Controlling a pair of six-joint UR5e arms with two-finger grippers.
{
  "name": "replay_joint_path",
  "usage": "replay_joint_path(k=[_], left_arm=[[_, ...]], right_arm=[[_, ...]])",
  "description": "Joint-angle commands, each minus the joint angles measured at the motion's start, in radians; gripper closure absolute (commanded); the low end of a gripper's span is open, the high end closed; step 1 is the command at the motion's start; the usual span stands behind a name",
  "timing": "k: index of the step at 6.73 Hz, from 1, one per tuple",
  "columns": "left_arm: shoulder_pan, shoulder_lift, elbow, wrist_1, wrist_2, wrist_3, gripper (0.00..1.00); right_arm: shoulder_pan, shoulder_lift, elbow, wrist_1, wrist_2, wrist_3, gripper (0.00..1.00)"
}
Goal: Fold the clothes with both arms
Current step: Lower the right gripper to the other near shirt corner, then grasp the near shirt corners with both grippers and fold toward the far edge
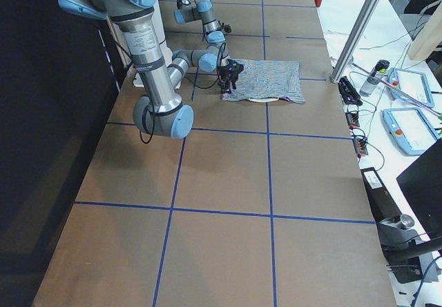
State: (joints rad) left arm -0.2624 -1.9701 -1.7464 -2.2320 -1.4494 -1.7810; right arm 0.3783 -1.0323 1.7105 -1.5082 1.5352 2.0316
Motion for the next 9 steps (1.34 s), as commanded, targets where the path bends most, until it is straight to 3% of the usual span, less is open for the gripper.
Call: replay_joint_path(k=[1,3,4,5,7,8,9], left_arm=[[-0.001,-0.001,-0.001,0.000,0.001,0.000,1.00],[-0.001,-0.001,-0.007,0.000,0.000,0.000,1.00],[-0.005,0.002,-0.069,0.026,-0.021,0.023,1.00],[-0.009,0.008,-0.194,0.164,-0.060,0.073,1.00],[-0.008,0.002,-0.435,0.440,-0.065,0.074,1.00],[-0.005,0.000,-0.566,0.578,-0.133,0.074,1.00],[-0.009,-0.003,-0.597,0.633,-0.166,0.077,1.00]], right_arm=[[-0.009,0.001,-0.002,-0.001,-0.016,0.012,1.00],[-0.009,0.005,0.008,0.000,-0.018,0.024,1.00],[-0.004,0.001,0.043,0.000,-0.018,0.022,1.00],[0.001,-0.006,0.120,-0.018,-0.014,0.016,1.00],[-0.028,-0.014,0.396,-0.256,-0.004,0.018,1.00],[-0.070,-0.011,0.526,-0.386,-0.004,0.021,1.00],[-0.085,-0.005,0.535,-0.415,-0.007,0.022,1.00]])
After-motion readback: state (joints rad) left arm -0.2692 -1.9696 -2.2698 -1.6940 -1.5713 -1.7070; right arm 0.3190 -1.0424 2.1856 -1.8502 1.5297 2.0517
